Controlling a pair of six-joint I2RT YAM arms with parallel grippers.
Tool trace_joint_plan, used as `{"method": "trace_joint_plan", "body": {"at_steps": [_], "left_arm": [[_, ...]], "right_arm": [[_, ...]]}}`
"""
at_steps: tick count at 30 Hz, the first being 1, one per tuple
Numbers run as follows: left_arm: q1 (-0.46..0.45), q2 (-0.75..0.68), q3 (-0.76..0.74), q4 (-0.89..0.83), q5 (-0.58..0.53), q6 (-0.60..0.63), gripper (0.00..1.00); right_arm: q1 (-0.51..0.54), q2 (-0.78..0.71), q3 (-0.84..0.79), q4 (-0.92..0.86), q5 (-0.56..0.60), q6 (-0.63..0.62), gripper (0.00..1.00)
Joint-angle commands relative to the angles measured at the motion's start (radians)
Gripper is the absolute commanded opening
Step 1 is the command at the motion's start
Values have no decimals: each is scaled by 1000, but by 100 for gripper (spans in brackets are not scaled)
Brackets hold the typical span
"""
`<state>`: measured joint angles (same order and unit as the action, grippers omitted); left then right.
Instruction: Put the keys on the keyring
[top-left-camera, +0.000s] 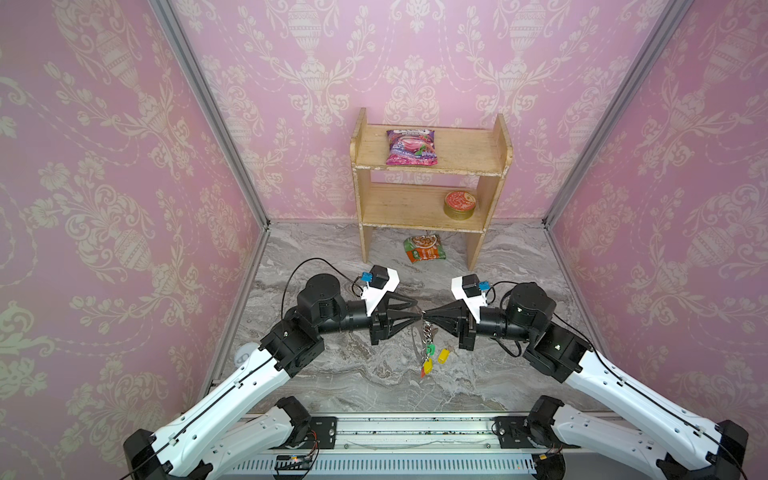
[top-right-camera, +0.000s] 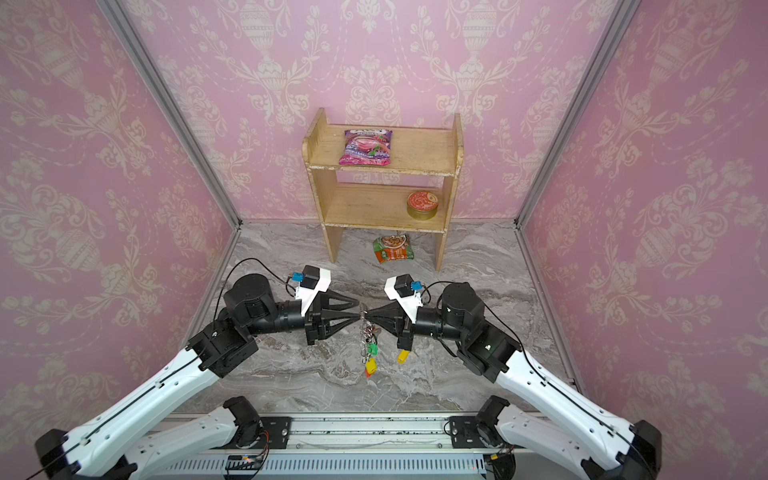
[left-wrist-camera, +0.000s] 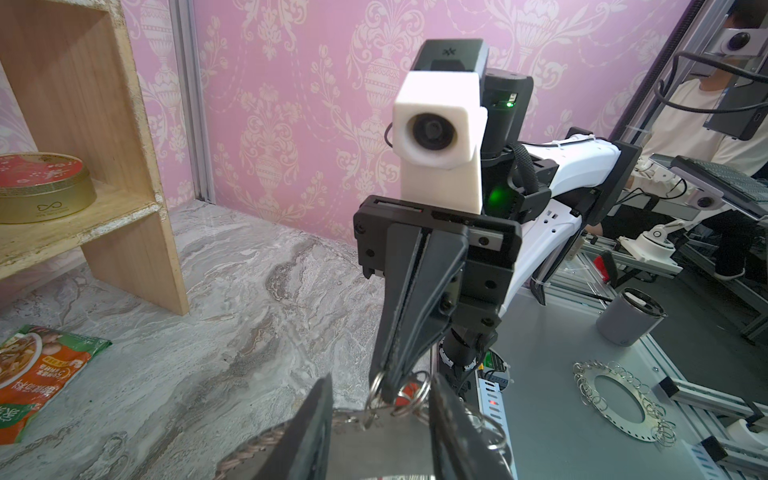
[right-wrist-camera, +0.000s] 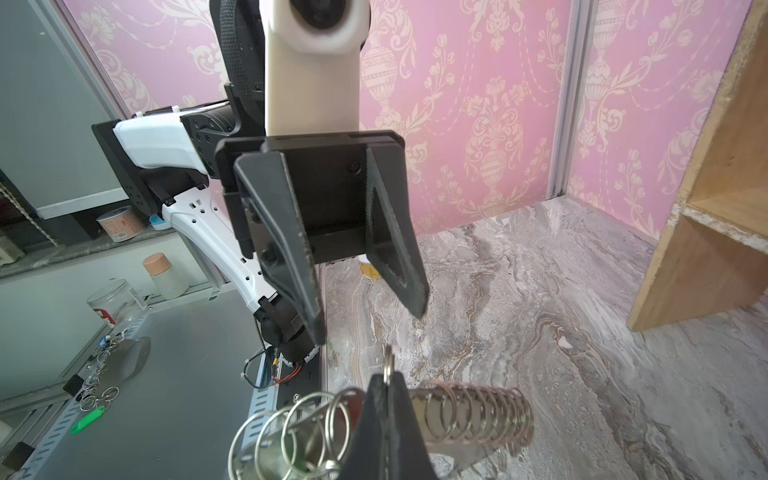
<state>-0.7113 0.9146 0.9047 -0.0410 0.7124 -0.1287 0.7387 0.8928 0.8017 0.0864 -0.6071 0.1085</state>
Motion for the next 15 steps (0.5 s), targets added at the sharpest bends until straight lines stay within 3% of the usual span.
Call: {"method": "trace_joint_plan", "body": {"at_steps": [1, 8, 15], "left_arm": [[-9, 1, 27, -21, 2, 40, 37], [-14, 4, 27, -20, -8, 47, 34], [-23, 12, 35, -13, -2, 49, 23]], "right_arm": [[-7, -6, 52, 72, -36, 25, 0], [-7, -3, 64, 71, -62, 29, 0], [-7, 6, 73, 67, -75, 28, 0]]}}
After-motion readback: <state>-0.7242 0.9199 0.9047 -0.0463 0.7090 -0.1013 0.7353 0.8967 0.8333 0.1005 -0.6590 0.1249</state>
